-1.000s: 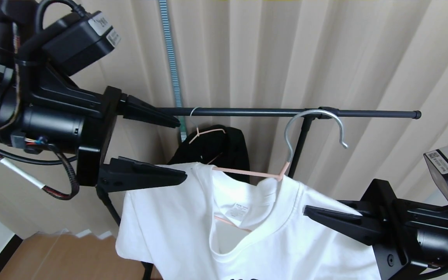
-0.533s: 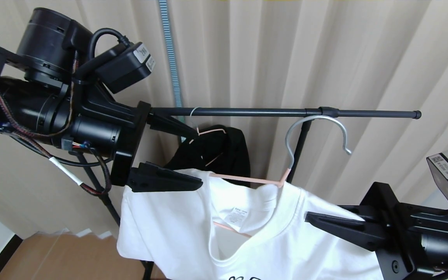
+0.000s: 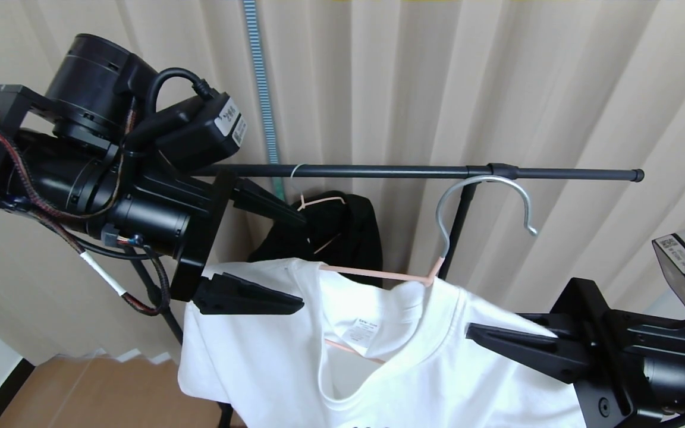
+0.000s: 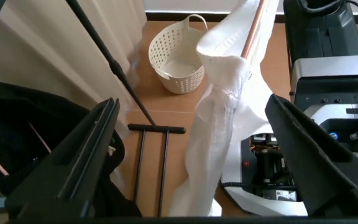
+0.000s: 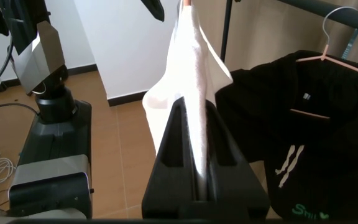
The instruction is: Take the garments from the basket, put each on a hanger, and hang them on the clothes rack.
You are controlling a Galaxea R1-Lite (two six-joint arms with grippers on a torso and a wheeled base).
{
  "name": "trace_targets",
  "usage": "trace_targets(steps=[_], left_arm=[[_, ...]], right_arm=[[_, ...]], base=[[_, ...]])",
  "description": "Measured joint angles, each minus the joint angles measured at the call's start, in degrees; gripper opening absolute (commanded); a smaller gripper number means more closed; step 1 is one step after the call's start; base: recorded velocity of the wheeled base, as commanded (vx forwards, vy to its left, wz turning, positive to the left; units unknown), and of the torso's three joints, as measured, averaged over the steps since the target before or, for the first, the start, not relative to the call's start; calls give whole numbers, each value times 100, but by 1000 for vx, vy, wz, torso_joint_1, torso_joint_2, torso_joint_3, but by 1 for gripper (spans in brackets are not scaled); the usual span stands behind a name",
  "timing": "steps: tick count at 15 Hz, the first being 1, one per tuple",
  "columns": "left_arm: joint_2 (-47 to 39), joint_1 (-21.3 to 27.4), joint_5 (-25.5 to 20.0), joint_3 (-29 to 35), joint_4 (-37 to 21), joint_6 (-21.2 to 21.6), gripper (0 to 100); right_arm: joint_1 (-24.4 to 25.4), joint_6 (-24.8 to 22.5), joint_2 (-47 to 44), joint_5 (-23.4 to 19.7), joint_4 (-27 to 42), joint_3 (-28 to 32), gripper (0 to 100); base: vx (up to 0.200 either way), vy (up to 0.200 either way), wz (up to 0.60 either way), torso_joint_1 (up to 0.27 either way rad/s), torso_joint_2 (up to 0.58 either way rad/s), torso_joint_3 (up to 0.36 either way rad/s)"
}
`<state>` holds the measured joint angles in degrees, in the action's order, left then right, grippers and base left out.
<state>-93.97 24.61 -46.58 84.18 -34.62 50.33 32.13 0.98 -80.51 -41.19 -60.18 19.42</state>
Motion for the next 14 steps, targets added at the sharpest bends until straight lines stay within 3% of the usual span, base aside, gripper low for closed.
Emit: trace_targets(steps=[14], left_arm=[[-123, 610, 0, -238, 6, 101, 100]], right_arm=[[179, 6, 71, 0, 17, -10, 0]], base=[[0, 0, 0, 0, 0, 0]])
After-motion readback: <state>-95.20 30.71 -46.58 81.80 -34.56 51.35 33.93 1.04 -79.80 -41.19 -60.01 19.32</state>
